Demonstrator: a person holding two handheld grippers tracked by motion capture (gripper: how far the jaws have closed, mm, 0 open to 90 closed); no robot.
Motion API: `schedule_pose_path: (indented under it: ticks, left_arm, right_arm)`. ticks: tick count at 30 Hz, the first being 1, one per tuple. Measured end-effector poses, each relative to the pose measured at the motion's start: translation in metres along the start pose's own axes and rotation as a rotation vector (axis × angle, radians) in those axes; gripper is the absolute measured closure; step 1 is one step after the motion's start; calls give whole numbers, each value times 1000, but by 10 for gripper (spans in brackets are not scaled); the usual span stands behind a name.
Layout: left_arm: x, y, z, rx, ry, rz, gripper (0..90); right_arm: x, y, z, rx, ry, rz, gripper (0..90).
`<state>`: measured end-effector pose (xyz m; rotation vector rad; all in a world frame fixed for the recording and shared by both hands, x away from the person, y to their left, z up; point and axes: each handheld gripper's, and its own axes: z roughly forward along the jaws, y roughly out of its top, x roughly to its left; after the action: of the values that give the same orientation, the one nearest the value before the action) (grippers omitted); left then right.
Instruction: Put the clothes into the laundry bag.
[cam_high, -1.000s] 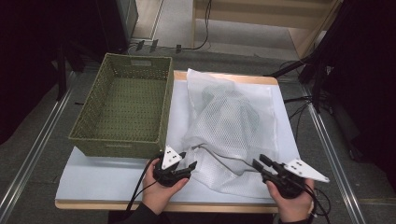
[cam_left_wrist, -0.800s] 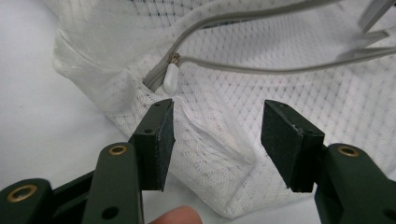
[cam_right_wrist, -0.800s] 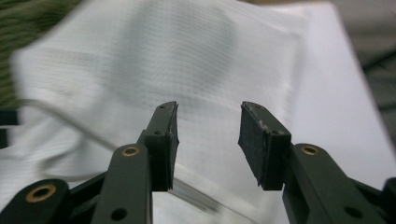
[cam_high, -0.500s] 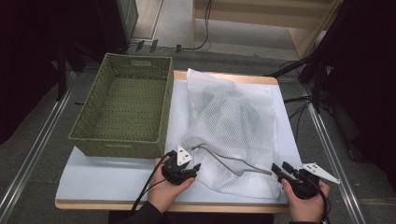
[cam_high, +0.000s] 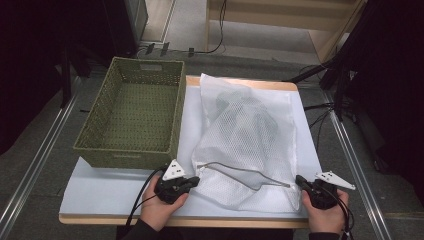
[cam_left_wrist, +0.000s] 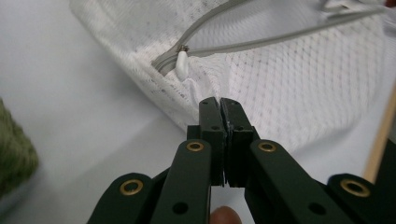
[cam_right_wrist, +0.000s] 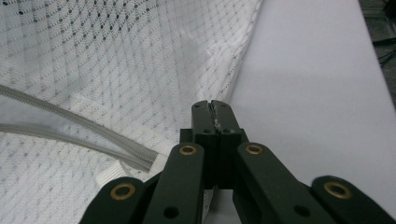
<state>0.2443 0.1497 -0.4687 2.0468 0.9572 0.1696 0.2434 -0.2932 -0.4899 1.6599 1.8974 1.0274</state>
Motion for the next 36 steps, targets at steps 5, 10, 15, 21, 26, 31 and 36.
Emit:
schedule_pose_path:
  ticks: [5, 10, 15, 21, 26, 31, 36]
  left_arm:
    - [2, -15, -15, 14, -30, -14, 896]
    - [12, -15, -26, -107, 5, -83, 717]
    - [14, -6, -17, -135, 78, -104, 461]
    - [6, 0, 3, -51, 103, -34, 463]
    - [9, -2, 4, 24, 115, -31, 799]
    - [11, -5, -1, 27, 98, -19, 894]
    - [18, -9, -8, -13, 21, -65, 888]
  right_arm:
    - [-15, 4, 1, -33, -80, -4, 900]
    - [-25, 2, -5, -92, -33, 40, 900]
    - [-18, 3, -13, -177, 43, 37, 691]
    - [-8, 2, -8, -165, 41, 14, 564]
    - [-8, -2, -1, -74, 32, 4, 732]
    - [-6, -1, -2, -29, 27, -14, 900]
    - [-14, -2, -3, -21, 3, 0, 900]
